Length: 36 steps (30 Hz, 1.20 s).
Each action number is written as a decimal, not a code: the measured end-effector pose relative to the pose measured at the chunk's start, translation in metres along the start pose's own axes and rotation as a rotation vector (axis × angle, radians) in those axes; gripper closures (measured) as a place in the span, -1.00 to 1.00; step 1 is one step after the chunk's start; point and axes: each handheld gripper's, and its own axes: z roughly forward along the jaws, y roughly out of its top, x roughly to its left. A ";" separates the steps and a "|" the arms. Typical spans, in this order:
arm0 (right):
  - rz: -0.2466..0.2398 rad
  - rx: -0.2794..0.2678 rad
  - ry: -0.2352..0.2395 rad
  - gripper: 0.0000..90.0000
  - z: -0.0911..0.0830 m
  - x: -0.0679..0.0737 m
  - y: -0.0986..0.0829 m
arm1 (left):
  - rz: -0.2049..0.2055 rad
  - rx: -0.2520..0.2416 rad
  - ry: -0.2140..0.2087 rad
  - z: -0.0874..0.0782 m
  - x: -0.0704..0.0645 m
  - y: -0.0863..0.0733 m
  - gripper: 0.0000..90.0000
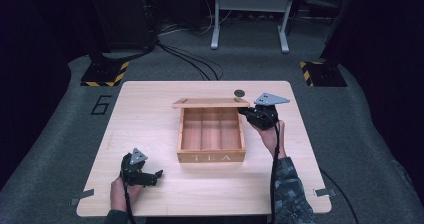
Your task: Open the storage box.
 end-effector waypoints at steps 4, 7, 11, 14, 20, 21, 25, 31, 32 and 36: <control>0.001 -0.001 0.003 0.99 0.000 0.000 -0.001 | -0.003 -0.002 0.001 0.000 0.000 0.000 -0.98; 0.008 -0.001 0.004 0.99 0.000 0.001 -0.002 | -0.004 -0.003 0.001 0.000 0.000 0.000 -0.98; 0.008 -0.001 0.008 0.99 -0.001 0.002 -0.005 | -0.007 -0.003 -0.002 0.000 -0.001 0.000 -0.98; 0.021 0.002 0.009 0.99 -0.001 0.004 -0.008 | -0.005 -0.004 0.000 0.000 0.000 0.000 -0.98; 0.015 0.004 0.019 0.98 -0.001 0.006 -0.015 | -0.006 -0.004 0.000 0.000 -0.001 0.000 -0.98; 0.015 0.004 0.019 0.98 -0.001 0.006 -0.015 | -0.006 -0.004 0.000 0.000 -0.001 0.000 -0.98; 0.023 0.007 0.025 0.98 -0.001 0.009 -0.020 | -0.005 -0.004 0.000 0.000 -0.001 0.000 -0.98; 0.033 0.015 0.037 0.98 0.000 0.012 -0.032 | -0.005 -0.004 0.000 0.000 -0.001 0.000 -0.98; 0.035 0.018 0.039 0.98 0.000 0.012 -0.035 | -0.005 -0.004 0.000 0.000 -0.001 0.000 -0.98; 0.048 0.026 0.041 0.98 0.000 0.014 -0.043 | -0.008 -0.005 0.000 0.000 -0.001 0.000 -0.98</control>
